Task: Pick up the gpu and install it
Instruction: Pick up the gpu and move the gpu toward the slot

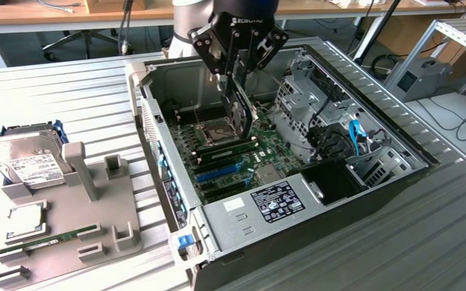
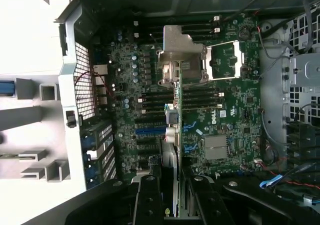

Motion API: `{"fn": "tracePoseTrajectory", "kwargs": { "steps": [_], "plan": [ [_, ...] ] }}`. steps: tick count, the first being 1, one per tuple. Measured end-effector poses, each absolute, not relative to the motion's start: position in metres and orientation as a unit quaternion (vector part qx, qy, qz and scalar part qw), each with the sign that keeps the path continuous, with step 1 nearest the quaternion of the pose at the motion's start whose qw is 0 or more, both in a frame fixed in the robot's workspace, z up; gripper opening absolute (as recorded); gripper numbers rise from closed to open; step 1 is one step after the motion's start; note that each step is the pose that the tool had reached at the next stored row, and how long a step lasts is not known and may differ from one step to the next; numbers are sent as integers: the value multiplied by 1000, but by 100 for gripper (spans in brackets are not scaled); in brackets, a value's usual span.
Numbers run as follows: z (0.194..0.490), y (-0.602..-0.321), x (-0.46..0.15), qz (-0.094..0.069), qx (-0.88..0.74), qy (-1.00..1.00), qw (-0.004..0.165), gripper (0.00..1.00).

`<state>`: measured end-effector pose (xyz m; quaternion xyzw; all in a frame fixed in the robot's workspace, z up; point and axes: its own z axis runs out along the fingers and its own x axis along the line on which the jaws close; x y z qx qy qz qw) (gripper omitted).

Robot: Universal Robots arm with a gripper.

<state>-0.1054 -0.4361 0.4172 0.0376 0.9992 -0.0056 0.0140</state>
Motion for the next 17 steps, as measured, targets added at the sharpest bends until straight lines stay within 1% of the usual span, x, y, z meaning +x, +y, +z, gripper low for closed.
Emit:
{"fn": "tracePoseTrajectory", "kwargs": {
  "steps": [17],
  "plan": [
    [414, -436, -99, -8, 38, 999, 14, 26]
  ]
}}
